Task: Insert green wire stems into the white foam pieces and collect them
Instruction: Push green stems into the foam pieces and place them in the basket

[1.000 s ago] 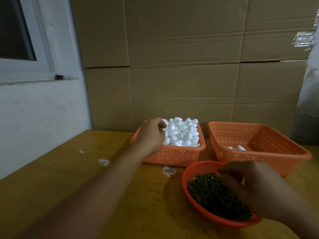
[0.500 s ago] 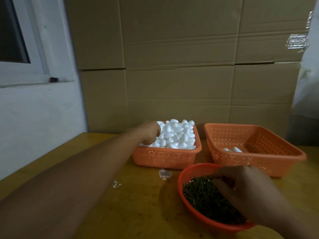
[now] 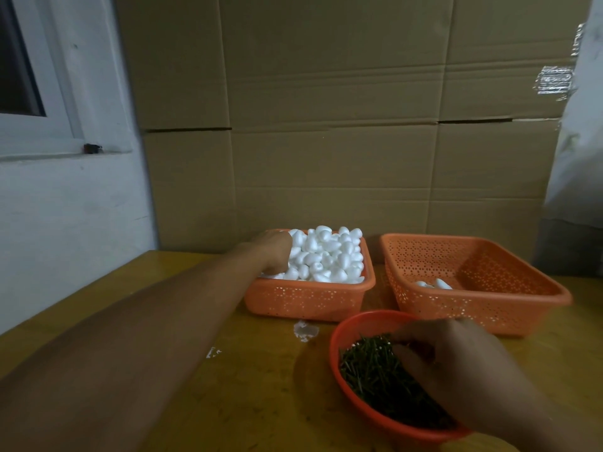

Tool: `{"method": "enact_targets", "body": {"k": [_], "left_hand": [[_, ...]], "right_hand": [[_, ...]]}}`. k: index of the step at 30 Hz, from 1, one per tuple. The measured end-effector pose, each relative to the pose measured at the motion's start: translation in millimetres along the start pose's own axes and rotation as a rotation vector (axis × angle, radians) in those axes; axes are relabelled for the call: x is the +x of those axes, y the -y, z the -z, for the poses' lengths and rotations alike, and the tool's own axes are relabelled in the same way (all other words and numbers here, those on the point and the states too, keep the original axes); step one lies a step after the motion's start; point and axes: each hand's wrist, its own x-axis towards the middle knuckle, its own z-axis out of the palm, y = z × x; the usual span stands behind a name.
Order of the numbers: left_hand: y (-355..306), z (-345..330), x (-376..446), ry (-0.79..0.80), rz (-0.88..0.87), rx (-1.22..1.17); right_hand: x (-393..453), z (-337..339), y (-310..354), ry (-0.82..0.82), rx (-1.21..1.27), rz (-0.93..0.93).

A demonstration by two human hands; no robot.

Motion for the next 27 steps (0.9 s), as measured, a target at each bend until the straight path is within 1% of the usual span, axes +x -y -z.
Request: {"method": "enact_targets", "body": {"k": [4,9,15,20,24,27], "left_hand": [[0.7,-3.5,2.2,-0.044,-0.005,-0.011],[1.2,-4.8,0.6,-0.037,-0.062,0.043],[5.9,-1.2,-2.0,-0.092,-0.045,-0.062],[0.9,4.3,-11.1,-0.19,-0.064,-0.263],[-8.7,7.2,-31.4,-0.337,-0.132,-0.526],[-20.8,8.1,-52.8,-0.424,-0.228,-0.709]], "right_hand": [[0.4,-0.8,-1.2,-0.005,-0.004,0.003],[0.6,-1.1,-2.2,0.005,0.003,0.005],[-0.4,0.1,-1.0,0.003,-0.008,0.002],[-0.8,1.5,1.1,0.0,-0.003,0.011],[-1.3,0.2,1.4,-0.003,-0.002,0.016],[-0.9,-1.1,1.4,0.001,0.006,0.013]]}}
